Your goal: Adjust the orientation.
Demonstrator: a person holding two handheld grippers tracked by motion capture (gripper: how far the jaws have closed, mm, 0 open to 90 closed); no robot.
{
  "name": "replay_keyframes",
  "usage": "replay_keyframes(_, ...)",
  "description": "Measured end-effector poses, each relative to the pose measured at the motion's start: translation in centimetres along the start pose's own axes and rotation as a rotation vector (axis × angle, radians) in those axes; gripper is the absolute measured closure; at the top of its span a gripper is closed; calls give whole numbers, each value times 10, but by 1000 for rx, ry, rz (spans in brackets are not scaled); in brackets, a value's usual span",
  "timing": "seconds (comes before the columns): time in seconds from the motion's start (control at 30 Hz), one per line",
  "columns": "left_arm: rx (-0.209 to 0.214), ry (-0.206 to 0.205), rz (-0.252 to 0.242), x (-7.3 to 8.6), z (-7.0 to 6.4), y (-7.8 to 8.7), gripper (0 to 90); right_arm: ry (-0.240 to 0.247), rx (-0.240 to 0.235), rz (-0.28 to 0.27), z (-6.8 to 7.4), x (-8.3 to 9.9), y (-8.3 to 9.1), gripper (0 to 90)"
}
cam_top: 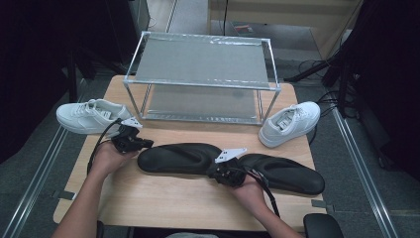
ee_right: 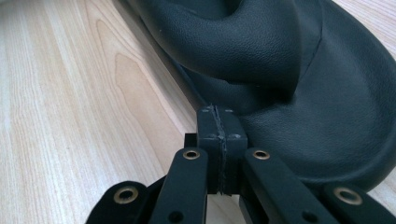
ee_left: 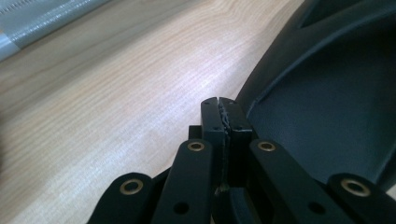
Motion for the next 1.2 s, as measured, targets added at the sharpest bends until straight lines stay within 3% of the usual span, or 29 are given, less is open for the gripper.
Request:
replay_keyframes(0.73, 53, 3, 28, 22, -26, 16, 900, -60, 20, -25, -25, -12, 8, 900)
replay_keyframes(0.93, 61, -8, 33, 31, -42, 23, 900, -65, 20, -32, -31, -16, 11, 900)
replay_keyframes(1.2, 83, 25, 43, 43, -62, 32, 900, -58, 40, -21, -39, -22, 8, 900)
Point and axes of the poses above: each handheld gripper's, and its own axes: y roughly backward along the jaws, x roughly out of its underside, z roughly to its left, the point moved 10 cm from there along -y, roughly forward along the jaws, and after that the axes turned 13 degrees about -x, right-handed, at the moved point
